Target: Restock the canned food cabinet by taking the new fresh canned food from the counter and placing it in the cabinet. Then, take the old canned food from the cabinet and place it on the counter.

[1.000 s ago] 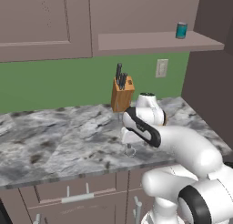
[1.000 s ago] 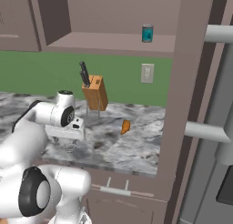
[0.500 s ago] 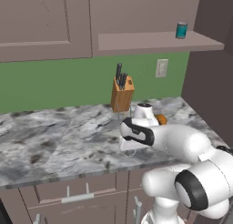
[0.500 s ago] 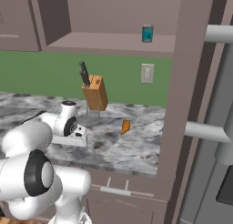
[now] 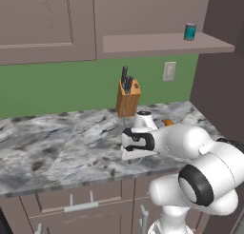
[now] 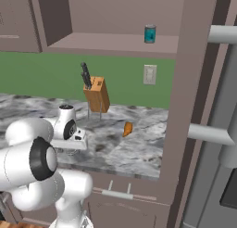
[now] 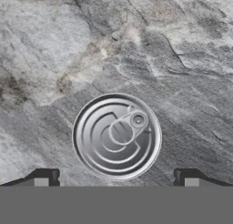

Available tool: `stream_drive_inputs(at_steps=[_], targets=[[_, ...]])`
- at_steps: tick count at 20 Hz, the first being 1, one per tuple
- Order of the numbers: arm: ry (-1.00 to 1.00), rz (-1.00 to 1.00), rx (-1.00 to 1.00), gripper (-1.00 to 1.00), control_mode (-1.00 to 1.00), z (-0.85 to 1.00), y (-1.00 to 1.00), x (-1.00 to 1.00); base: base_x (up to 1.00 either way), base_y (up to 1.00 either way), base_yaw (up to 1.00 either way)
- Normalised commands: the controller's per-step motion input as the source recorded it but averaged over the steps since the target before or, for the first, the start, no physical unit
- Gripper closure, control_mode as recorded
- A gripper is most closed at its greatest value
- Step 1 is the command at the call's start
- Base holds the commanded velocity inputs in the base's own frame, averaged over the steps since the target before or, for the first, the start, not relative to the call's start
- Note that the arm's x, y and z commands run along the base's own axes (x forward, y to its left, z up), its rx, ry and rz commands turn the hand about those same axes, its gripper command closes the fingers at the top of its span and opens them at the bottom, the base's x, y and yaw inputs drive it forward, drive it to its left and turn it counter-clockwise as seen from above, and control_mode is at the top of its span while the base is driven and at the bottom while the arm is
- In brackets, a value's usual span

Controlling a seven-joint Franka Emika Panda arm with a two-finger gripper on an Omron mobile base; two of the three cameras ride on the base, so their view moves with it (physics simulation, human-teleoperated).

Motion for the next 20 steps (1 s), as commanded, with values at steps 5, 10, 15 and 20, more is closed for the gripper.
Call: stream_drive_inputs(at_steps=[5, 10, 15, 20], targets=[[-0.02, 0.00, -0.02, -1.00, -1.00, -0.21, 0.00, 0.01, 0.00, 0.00, 0.00], [-0.05, 0.00, -0.01, -1.00, -1.00, -0.19, 0.00, 0.13, 0.00, 0.00, 0.00], [-0.03, 0.00, -0.01, -1.00, -1.00, -0.16, 0.00, 0.18, 0.00, 0.00, 0.00], [-0.01, 0.00, 0.00, 1.00, -1.00, -0.17, 0.00, 0.04, 0.00, 0.00, 0.00]])
